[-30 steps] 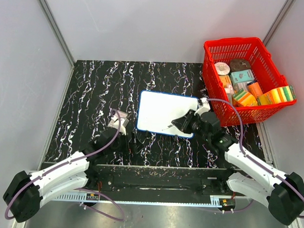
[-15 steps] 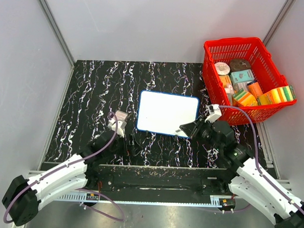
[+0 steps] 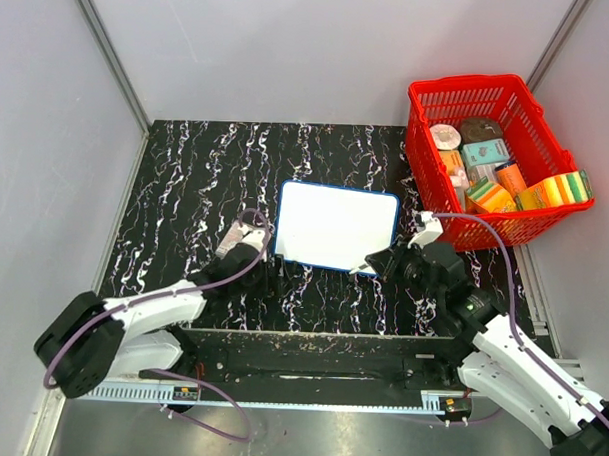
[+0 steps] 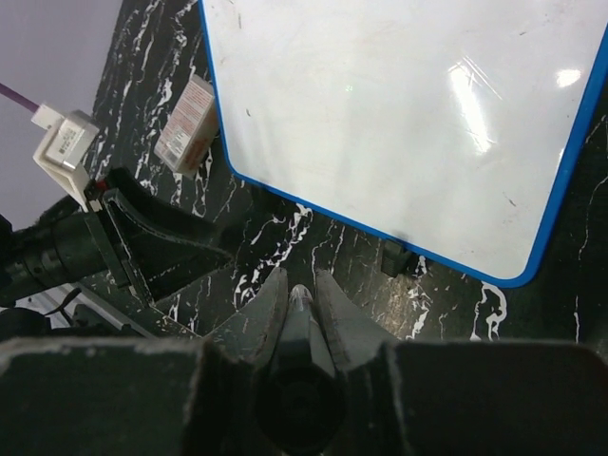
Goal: Write a sentence on the whiteboard
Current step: Move the whiteboard to the center of the board.
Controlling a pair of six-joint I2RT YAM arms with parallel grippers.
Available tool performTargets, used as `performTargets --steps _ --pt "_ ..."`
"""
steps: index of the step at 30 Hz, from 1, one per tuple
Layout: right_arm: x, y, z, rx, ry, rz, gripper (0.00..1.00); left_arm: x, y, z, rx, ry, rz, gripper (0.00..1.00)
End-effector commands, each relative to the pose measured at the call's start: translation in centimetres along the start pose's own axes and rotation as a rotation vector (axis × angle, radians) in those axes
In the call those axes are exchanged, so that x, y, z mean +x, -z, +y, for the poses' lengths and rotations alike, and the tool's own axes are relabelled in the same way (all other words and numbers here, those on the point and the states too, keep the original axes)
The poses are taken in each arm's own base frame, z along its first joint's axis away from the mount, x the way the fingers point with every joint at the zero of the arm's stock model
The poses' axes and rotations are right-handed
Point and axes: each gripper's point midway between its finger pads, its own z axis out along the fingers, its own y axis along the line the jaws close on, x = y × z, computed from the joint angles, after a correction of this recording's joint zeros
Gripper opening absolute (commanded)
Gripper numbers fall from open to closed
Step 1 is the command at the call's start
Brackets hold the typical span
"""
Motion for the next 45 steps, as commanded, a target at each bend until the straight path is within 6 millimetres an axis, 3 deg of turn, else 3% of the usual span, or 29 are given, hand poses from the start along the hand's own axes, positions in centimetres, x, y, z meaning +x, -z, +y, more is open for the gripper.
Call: performTargets --steps 1,7,21,23,35,38,45 --pt "-2.0 -0.2 0.8 0.002 0.042 -0.052 0.0 -3.6 -1.8 -1.2 -0.022 -0.055 -0.1 0.81" --pt "-2.7 0.4 1.7 -0.041 0.028 -0.079 0.0 -3.0 -3.4 -1.5 -0.068 -0.09 -0.062 0.77" --pt "-3.3 0.4 3.4 -0.124 0.058 -0.096 0.0 -1.8 -4.1 -0.8 -0.123 -0.095 -0.047 0.75" --pt "-3.5 0.6 3.5 -0.124 0.061 -0.098 0.0 -1.9 -4.4 -0.9 -0.124 -0.098 -0.047 0.7" --pt "-3.2 0.1 3.0 -0.097 0.057 -0.086 0.0 -1.5 -6.8 -0.4 -0.157 -0.126 -0.02 0.64" --pt "-3.1 0.2 2.9 -0.095 0.054 -0.086 0.0 -1.5 -7.2 -0.2 -0.172 -0.135 -0.012 0.6" --pt "-3.0 0.0 2.9 -0.095 0.055 -0.078 0.0 -1.2 -7.1 0.1 -0.207 -0.159 0.006 0.35"
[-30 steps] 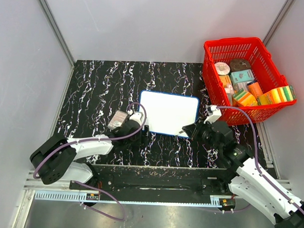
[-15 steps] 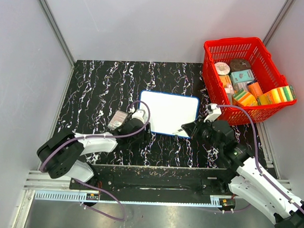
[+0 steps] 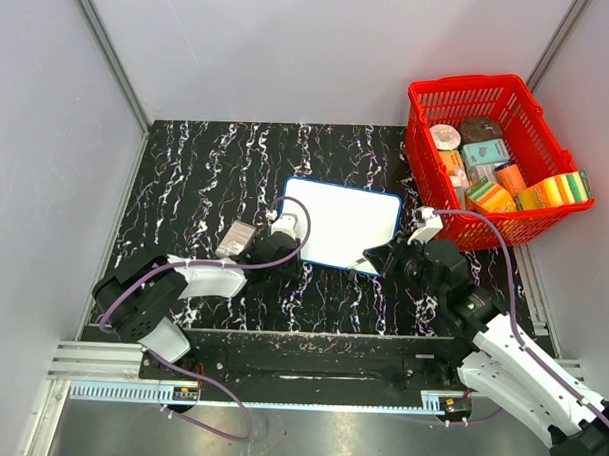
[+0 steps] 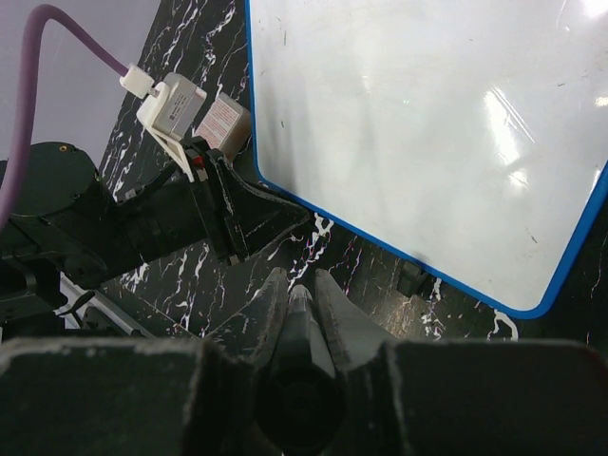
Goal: Write a sentence on the whiteboard
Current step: Move the whiteboard to the center of the board.
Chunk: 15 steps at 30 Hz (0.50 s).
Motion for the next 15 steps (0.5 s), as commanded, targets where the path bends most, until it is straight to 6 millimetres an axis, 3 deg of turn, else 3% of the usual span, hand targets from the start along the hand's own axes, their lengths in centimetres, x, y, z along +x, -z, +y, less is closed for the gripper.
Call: performTargets --steps 1,6,15 --pt "-1.9 0.0 1.7 -0.049 0.015 -0.045 0.0 3.2 0.3 1.6 -0.069 -0.042 0.106 0.27" --pt "-1.7 -0.2 1.7 -0.051 0.022 -0.038 0.0 4.1 1.1 1.1 -0.1 -0.055 0.125 0.08" --pt "-1.5 -0.1 1.5 -0.053 0.014 -0.043 0.0 7.2 2.4 -0.5 -0.193 -0.045 0.2 0.0"
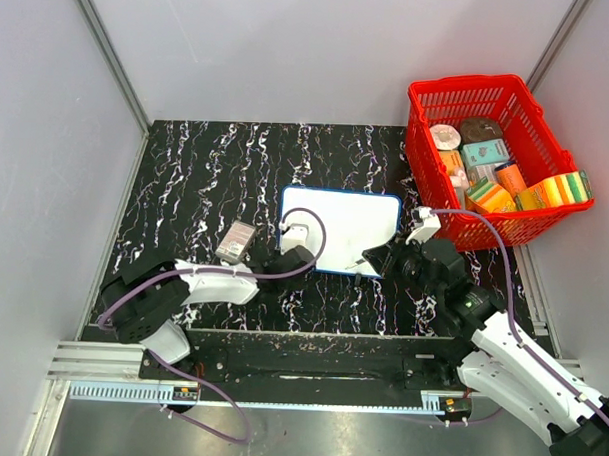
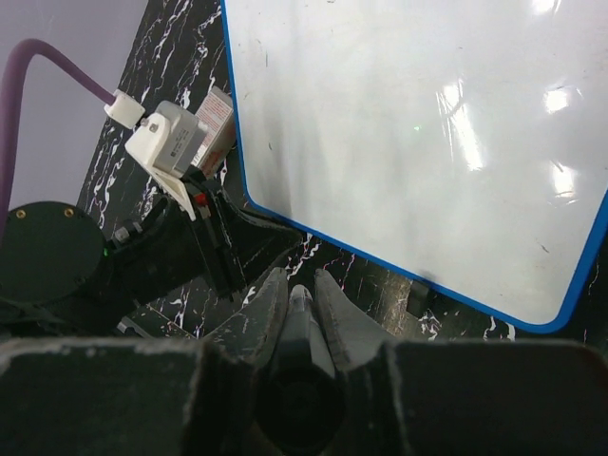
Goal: Write a sentence on the whiteboard
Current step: Move the whiteboard to the center of the board.
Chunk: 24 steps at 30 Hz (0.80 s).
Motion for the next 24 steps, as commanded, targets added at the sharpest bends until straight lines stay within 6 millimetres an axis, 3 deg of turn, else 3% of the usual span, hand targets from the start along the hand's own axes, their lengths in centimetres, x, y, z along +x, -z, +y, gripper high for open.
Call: performTargets --steps 1,8,12,13,15,16,18,20,24 --pt "-1.9 0.3 1.7 -0.064 0.009 -0.061 0.0 5.6 1.2 0.3 -0.092 0.005 0.187 0.0" --pt "-1.7 0.5 1.7 -0.066 0.005 -0.058 0.0 8.6 2.7 -1.3 -0.117 0.032 0.235 0.01" --pt "-1.7 0.7 1.7 -0.064 0.008 -0.058 0.0 9.6 3.6 -1.8 -0.144 0.045 0.24 0.11" --pt "-1.8 0.7 1.8 -0.066 0.01 -0.058 0.0 10.0 3.9 -2.2 -0.14 0.049 0.244 0.24" --pt "-1.8 0.7 1.7 -0.064 0.012 -0.059 0.0 10.4 4.2 -2.6 -0.142 0.045 0.252 0.34" --pt "-1.7 0.7 1.7 -0.065 0.013 -0.057 0.0 10.8 4.5 -3.0 -0.135 0.047 0.257 0.48" --pt "-1.8 0.8 1.8 -0.066 0.016 -0.06 0.0 11.4 4.8 -3.3 -0.127 0.048 0.277 0.64" --pt "-1.9 0.9 1.7 -0.063 0.02 -0.062 0.0 11.9 5.3 -3.8 -0.112 0.039 0.286 0.73" --pt "-2.2 1.2 1.6 -0.055 0.032 -0.074 0.0 11.4 6.8 -4.1 -0.069 0.043 0.27 0.77"
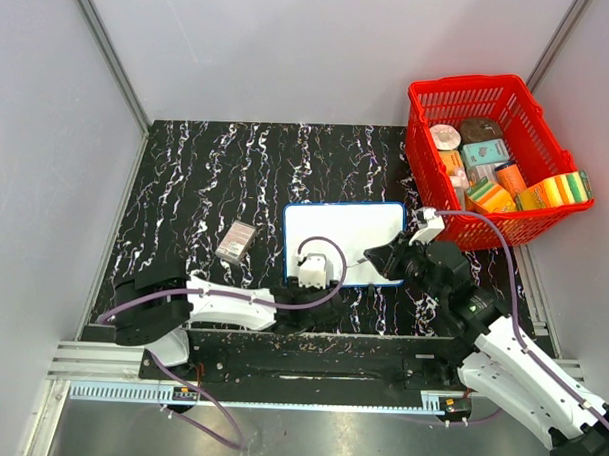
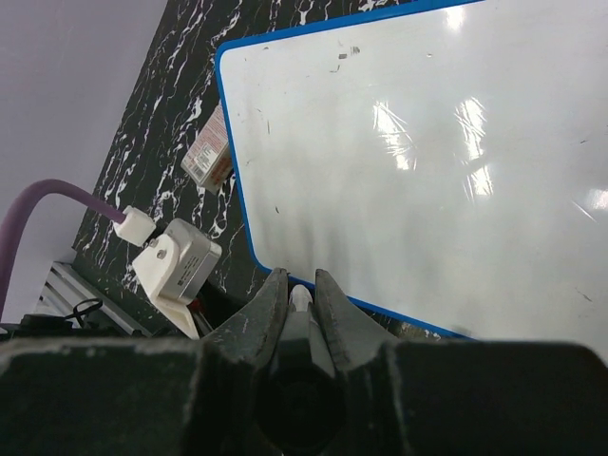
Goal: Write a sentence on the whiteboard
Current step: Move the whiteboard to the center of the board.
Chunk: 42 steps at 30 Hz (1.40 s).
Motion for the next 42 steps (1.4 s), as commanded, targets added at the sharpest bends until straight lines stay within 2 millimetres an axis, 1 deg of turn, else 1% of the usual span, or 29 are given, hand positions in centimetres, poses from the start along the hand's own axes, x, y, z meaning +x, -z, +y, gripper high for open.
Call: performTargets --steps 1,3,4,5,7,9,10,11,12,13,14,15,16,17,18,19,20,21,22,24,25,26,27,30,32,33,35,36,42 --pt "-1.8 0.7 1.1 -0.032 0.031 -0.054 0.0 5.0 2.0 3.6 -0.058 -0.061 0.194 0.77" --pt "-1.9 0.9 1.1 -0.032 0.033 -0.062 0.0 4.0 3.3 2.9 0.008 -0.059 0.172 0.79" --pt "-1.9 1.0 1.2 -0.033 0.031 -0.063 0.0 3.8 3.8 2.8 0.04 -0.108 0.169 0.8" --pt "-2.0 1.2 1.2 -0.036 0.031 -0.068 0.0 2.9 4.5 1.7 0.113 -0.107 0.148 0.8" --pt "-2.1 1.4 1.3 -0.04 0.031 -0.073 0.0 2.4 5.6 0.6 0.212 -0.181 0.142 0.82" --pt "-2.2 1.5 1.3 -0.043 0.034 -0.08 0.0 1.1 7.1 -0.6 0.302 -0.191 0.112 0.85" --pt "-2.2 1.6 1.4 -0.045 0.038 -0.079 0.0 0.4 7.4 -0.6 0.324 -0.225 0.096 0.86" --pt "-2.4 1.7 1.5 -0.048 0.039 -0.082 0.0 -0.9 8.3 -1.1 0.367 -0.214 0.066 0.87" --pt "-2.3 1.7 1.5 -0.047 0.041 -0.078 0.0 -1.2 8.8 -1.4 0.404 -0.217 0.073 0.89" --pt "-2.2 1.7 1.6 -0.051 0.042 -0.074 0.0 -2.7 8.5 -0.9 0.408 -0.212 0.053 0.89" --pt "-2.2 1.7 1.6 -0.052 0.046 -0.07 0.0 -3.5 9.3 -1.1 0.462 -0.198 0.044 0.89" --pt "-2.2 1.7 1.6 -0.051 0.047 -0.067 0.0 -4.3 9.5 -1.0 0.48 -0.188 0.031 0.89" --pt "-2.2 1.7 1.7 -0.057 0.049 -0.064 0.0 -5.6 8.8 0.2 0.466 -0.173 0.006 0.9" --pt "-2.1 1.7 1.8 -0.061 0.055 -0.06 0.0 -7.0 9.4 -0.1 0.513 -0.155 -0.038 0.93" --pt "-2.1 1.7 1.8 -0.063 0.055 -0.06 0.0 -7.3 9.7 -0.2 0.562 -0.16 -0.032 0.94" --pt "-2.0 1.7 1.9 -0.069 0.056 -0.055 0.0 -8.7 9.0 0.9 0.551 -0.121 -0.052 0.94" --pt "-2.0 1.8 1.9 -0.07 0.057 -0.056 0.0 -9.3 9.7 0.5 0.614 -0.111 -0.052 0.95" --pt "-2.0 1.8 1.8 -0.067 0.057 -0.055 0.0 -10.0 9.5 0.8 0.622 -0.099 -0.061 0.95" --pt "-1.9 1.9 1.7 -0.064 0.057 -0.058 0.0 -11.5 8.9 1.9 0.603 -0.067 -0.089 0.95" --pt "-1.9 1.9 1.5 -0.059 0.057 -0.065 0.0 -12.1 8.9 2.2 0.647 -0.039 -0.074 0.95" --pt "-1.9 1.9 1.4 -0.055 0.055 -0.066 0.0 -13.1 8.2 3.4 0.632 -0.001 -0.086 0.95" --pt "-1.7 1.9 1.3 -0.053 0.053 -0.064 0.0 -13.4 8.6 3.1 0.685 0.008 -0.081 0.95" --pt "-1.6 1.8 1.2 -0.047 0.051 -0.061 0.0 -14.3 8.2 4.1 0.675 0.049 -0.096 0.95" --pt "-1.4 1.7 1.0 -0.043 0.044 -0.054 0.0 -14.9 8.1 5.0 0.714 0.081 -0.112 0.96" --pt "-1.1 1.6 0.8 -0.039 0.037 -0.051 0.0 -15.4 7.6 6.8 0.697 0.118 -0.127 0.96" --pt "-1.0 1.6 0.8 -0.041 0.036 -0.049 0.0 -16.1 7.3 8.1 0.67 0.15 -0.145 0.96" --pt "-0.4 1.4 0.8 -0.054 0.035 -0.035 0.0 -15.7 7.1 9.2 0.675 0.175 -0.137 0.97" --pt "-0.4 1.4 0.9 -0.061 0.035 -0.029 0.0 -16.1 7.0 10.1 0.661 0.199 -0.154 0.97" --pt "-0.5 1.2 1.2 -0.071 0.059 -0.023 0.0 -16.8 7.6 10.7 0.68 0.208 -0.219 0.96"
